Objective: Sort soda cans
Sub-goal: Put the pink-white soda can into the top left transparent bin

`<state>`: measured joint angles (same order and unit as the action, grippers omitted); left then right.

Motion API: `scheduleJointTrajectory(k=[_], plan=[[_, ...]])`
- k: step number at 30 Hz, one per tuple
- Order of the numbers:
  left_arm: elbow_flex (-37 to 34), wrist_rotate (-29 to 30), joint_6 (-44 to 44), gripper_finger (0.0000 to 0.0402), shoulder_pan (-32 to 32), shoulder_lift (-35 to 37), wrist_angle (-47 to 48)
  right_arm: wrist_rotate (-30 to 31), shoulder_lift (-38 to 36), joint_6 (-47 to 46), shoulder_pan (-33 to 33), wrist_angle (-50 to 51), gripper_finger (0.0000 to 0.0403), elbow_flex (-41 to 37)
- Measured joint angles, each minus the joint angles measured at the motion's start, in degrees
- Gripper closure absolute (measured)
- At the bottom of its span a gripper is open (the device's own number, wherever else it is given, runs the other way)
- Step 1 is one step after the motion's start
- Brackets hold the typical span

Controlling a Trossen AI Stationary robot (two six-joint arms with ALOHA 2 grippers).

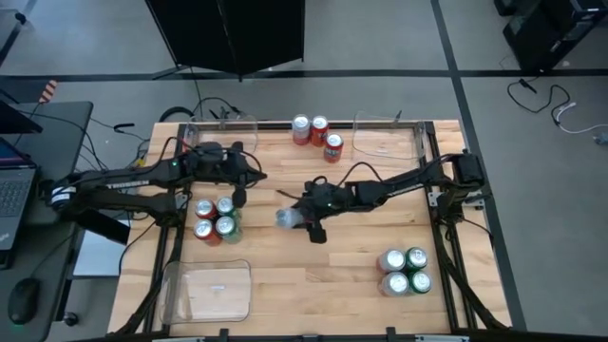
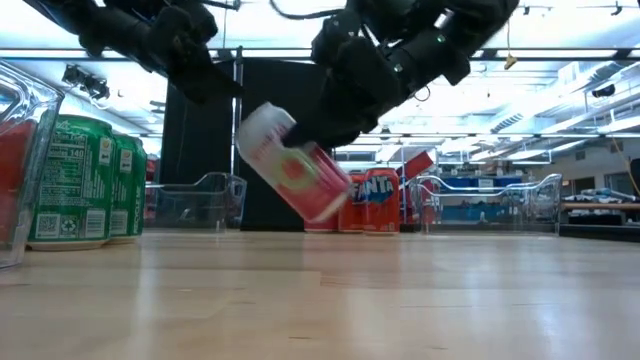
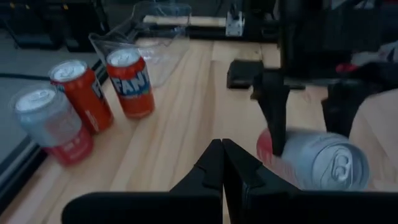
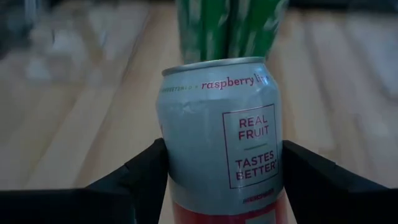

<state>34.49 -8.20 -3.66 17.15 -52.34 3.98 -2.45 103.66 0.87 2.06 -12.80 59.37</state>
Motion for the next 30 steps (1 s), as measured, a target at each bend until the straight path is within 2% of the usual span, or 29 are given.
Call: scheduleJointTrajectory(k=[7,11,20,25,30], plan=[[0.0,0.0,2.4,0.0401,-0.1,1.6,0.6,8.3,1.5,-2.6,0.5,-28.6,0.0146,-9.9],[0.7,-0.1,3.5,0.0401,-0.4,0.8,2.0,9.3,5.1,-2.8,0.4,-37.7,0.0146,-12.7],[4.4,-0.4,5.7,0.0401,-2.0,-0.4,9.6,12.3,15.5,-1.8,0.2,-51.9,0.0146,-12.3],[7.2,-0.2,5.7,0.0401,-2.8,-1.1,14.6,13.6,17.9,-1.1,-0.6,-53.3,0.0143,-11.9],[9.3,0.0,6.5,0.0401,-3.5,-1.9,18.3,13.6,17.3,-1.1,-1.1,-51.1,0.0135,-11.8]])
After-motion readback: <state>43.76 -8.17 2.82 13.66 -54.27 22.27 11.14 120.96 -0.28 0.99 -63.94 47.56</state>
